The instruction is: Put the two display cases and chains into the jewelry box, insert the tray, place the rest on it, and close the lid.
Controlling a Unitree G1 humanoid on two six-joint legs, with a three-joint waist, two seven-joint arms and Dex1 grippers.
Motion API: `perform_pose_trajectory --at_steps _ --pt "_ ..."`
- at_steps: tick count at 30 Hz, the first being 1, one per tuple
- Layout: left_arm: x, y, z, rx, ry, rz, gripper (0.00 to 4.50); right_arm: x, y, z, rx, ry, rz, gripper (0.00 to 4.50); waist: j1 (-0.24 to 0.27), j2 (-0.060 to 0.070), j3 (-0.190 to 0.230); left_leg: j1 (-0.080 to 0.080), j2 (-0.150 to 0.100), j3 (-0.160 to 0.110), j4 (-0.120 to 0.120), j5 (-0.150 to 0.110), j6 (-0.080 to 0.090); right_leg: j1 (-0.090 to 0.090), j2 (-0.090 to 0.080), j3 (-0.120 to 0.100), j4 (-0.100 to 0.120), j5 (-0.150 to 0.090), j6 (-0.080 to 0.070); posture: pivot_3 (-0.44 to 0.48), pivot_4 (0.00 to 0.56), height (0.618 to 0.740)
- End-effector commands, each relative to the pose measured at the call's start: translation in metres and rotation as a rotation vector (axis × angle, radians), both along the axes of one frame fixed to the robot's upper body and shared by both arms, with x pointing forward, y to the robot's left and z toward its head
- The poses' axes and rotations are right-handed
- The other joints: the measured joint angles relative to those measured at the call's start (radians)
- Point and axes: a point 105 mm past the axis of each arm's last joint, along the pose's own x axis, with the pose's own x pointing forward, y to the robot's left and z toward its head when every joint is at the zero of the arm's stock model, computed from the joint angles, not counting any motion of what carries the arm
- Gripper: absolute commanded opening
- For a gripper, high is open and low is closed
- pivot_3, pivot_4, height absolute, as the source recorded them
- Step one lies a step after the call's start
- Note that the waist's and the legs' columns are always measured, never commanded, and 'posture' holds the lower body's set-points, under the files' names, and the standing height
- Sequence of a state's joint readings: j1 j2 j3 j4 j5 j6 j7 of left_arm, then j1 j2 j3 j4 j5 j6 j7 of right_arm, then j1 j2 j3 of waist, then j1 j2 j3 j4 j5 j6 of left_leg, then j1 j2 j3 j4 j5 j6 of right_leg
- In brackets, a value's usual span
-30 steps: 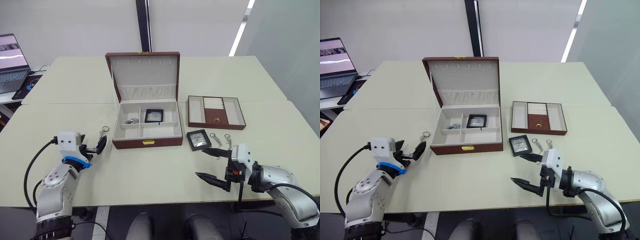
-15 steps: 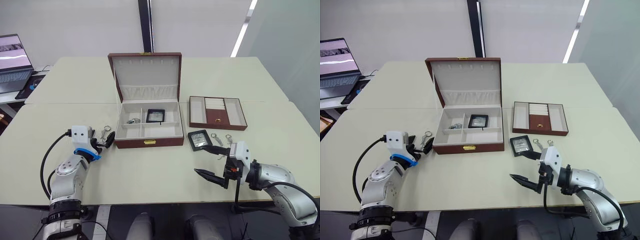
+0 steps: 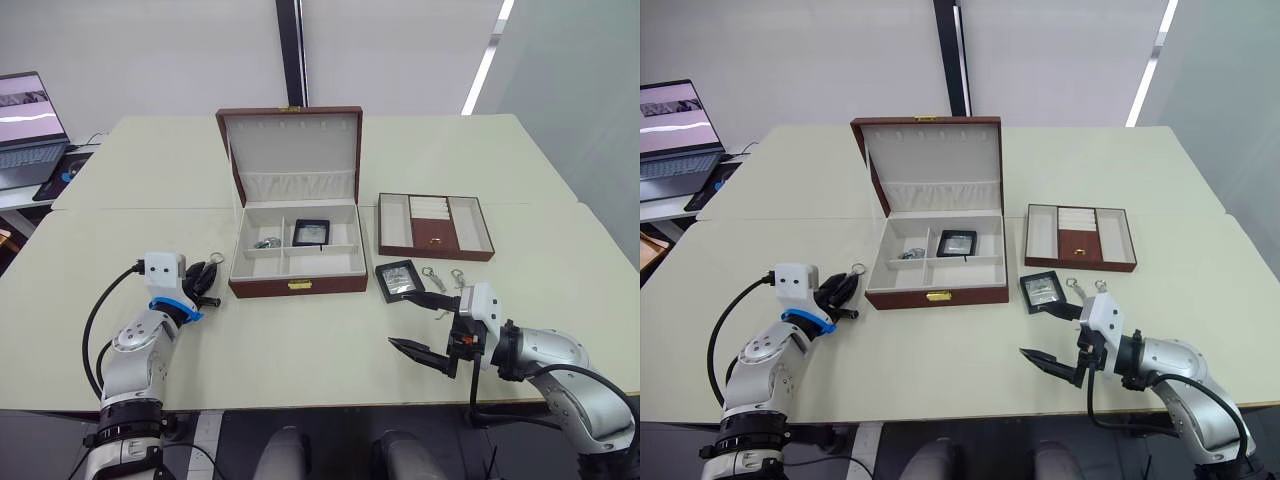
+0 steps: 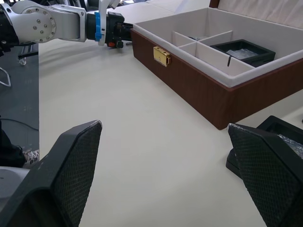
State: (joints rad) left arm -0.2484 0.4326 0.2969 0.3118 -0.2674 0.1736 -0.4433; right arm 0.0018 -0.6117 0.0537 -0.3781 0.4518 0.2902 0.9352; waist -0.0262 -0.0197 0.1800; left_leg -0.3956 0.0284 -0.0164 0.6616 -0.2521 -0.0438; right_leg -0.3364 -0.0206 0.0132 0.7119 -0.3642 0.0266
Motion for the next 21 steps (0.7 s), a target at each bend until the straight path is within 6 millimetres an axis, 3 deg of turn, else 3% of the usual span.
perform_pose_trajectory --at_steps 1,10,21 --pt "-0.006 0.003 -0.020 -0.024 0.070 0.031 0.01 -0.001 -0.001 0.007 0.008 -0.038 0.002 4.50 0.000 0.000 0.000 0.000 0.000 0.000 0.000 0.000 0.000 0.000 0.000 0.000 0.000 0.000 0.000 0.000 0.150 0.740" --pt "-0.006 0.009 -0.009 -0.028 0.037 0.055 0.01 0.000 -0.002 0.007 0.011 -0.045 0.000 4.50 0.000 0.000 0.000 0.000 0.000 0.000 0.000 0.000 0.000 0.000 0.000 0.000 0.000 0.000 0.000 0.000 0.150 0.740" --pt "-0.018 0.007 0.043 -0.035 -0.070 -0.021 0.01 0.005 -0.010 0.018 0.011 -0.074 -0.009 4.50 -0.002 -0.005 0.003 -0.003 0.000 -0.001 -0.001 0.000 0.000 -0.001 0.000 -0.001 -0.004 0.000 0.000 0.000 0.150 0.740"
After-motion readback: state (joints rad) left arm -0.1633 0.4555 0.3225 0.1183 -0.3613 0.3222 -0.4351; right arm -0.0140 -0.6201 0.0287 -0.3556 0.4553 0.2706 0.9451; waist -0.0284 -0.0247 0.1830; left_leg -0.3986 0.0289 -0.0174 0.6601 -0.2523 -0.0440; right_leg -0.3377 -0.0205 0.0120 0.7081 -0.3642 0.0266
